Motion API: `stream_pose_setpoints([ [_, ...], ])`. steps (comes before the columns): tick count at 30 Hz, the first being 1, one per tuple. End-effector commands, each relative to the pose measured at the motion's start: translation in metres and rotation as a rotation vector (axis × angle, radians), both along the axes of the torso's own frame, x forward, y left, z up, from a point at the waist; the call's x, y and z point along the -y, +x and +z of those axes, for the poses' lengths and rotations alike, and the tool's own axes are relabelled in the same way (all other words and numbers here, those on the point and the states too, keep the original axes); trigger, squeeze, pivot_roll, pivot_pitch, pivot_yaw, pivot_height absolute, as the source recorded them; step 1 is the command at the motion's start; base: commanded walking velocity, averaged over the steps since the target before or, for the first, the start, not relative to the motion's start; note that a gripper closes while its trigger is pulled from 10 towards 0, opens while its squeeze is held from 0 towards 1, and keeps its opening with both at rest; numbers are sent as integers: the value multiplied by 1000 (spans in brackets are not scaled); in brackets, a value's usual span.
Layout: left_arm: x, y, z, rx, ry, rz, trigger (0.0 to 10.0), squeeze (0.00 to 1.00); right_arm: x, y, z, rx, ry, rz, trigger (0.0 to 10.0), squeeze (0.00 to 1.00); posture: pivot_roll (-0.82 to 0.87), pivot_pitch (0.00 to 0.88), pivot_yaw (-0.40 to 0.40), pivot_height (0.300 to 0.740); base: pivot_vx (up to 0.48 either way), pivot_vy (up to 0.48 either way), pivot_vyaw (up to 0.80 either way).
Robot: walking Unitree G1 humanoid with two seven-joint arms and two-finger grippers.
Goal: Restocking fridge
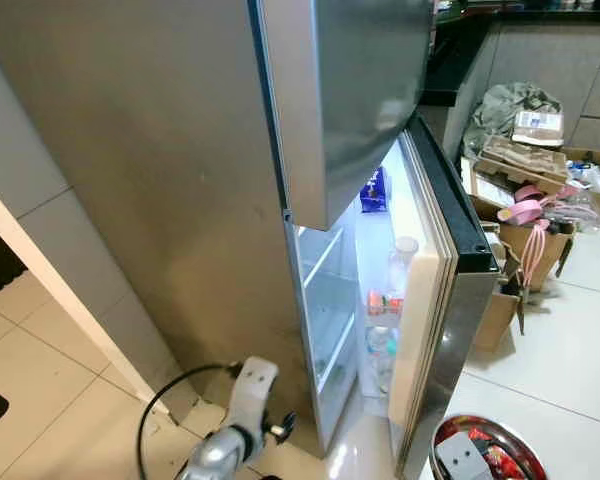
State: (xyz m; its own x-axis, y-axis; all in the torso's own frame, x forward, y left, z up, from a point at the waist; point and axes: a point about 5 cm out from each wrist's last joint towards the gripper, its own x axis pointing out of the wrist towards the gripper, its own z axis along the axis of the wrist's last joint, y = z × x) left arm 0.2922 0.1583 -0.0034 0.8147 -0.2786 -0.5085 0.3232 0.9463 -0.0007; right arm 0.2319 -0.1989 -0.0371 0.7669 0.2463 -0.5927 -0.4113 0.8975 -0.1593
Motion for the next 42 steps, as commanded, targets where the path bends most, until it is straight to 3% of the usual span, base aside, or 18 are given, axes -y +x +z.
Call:
stream_pose_setpoints([
  [1, -14, -10, -9, -30, 21, 53, 10000, 0, -7, 2, 1, 5, 10, 22, 10000, 0, -159, 141, 84, 740, 0, 0, 0],
  [10, -16, -19, -16, -25, 13, 128, 10000, 0, -8, 10, 10, 42, 24, 61, 10000, 0, -154, 123, 31, 740, 0, 0, 0],
  [21, -19, -25, -19, -23, 31, 131, 10000, 0, -34, 14, 32, 95, 94, 215, 10000, 0, -142, 131, 31, 740, 0, 0, 0],
  [25, -19, -27, -20, -27, 38, 118, 10000, 0, -45, 10, 41, 86, 114, 278, 10000, 0, -142, 131, 31, 740, 0, 0, 0],
  [35, -14, -27, -21, -29, 30, 111, 10000, 0, -52, 0, 54, 43, 92, 379, 10000, 0, -152, 121, 32, 740, 0, 0, 0],
  [42, -13, -26, -21, -29, 36, 102, 10000, 0, -80, 20, 75, 70, 130, 439, 10000, 0, -159, 114, 32, 740, 0, 0, 0],
])
